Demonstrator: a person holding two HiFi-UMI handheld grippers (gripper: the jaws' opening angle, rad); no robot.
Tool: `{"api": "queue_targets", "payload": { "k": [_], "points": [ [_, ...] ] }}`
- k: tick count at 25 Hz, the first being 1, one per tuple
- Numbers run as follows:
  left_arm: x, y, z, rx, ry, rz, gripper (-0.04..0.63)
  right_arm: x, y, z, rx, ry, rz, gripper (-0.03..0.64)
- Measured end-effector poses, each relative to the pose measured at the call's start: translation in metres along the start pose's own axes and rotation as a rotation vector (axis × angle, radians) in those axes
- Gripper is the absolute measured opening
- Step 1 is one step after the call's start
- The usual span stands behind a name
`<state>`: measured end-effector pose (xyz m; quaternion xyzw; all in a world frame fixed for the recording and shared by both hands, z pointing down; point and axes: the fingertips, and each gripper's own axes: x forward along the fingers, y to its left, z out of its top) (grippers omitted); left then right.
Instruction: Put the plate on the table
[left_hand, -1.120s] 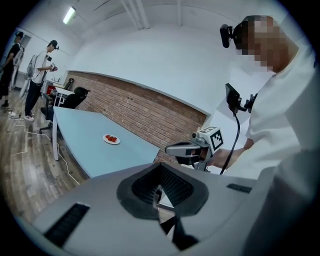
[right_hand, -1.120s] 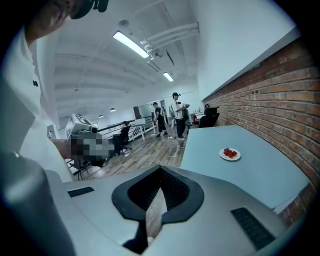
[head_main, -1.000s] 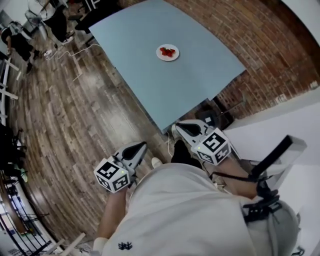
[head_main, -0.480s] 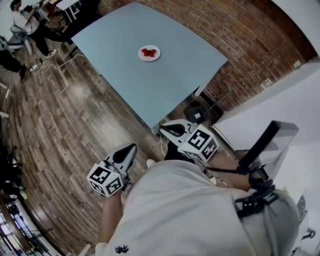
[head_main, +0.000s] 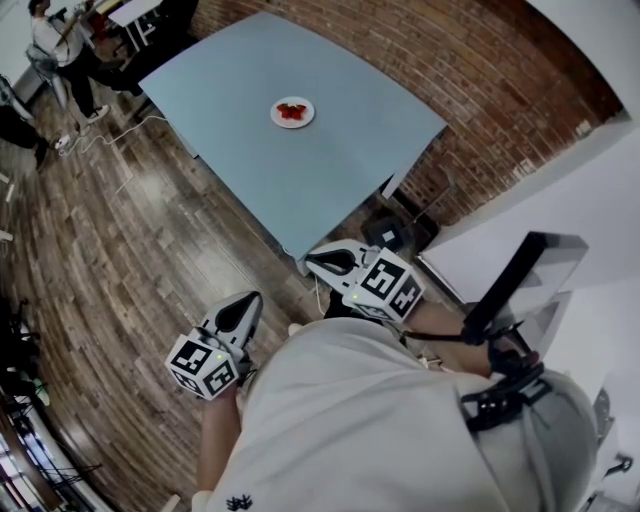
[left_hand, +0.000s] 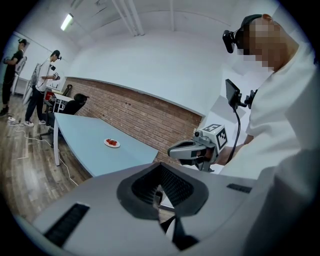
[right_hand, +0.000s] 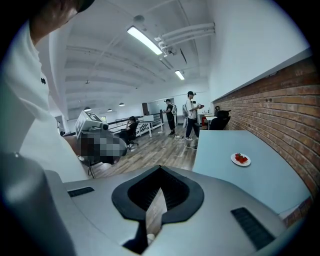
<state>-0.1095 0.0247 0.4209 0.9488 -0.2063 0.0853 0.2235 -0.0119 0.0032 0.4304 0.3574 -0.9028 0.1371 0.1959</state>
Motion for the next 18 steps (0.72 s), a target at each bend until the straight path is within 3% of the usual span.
{"api": "queue_targets", "payload": {
  "k": [18],
  "points": [
    [0.0007, 0.0001, 0.0029, -0.004, 0.007, -0.001, 0.000, 0.0048, 0.0038, 0.0031, -0.012, 0.013, 0.007, 0.008]
  ]
}}
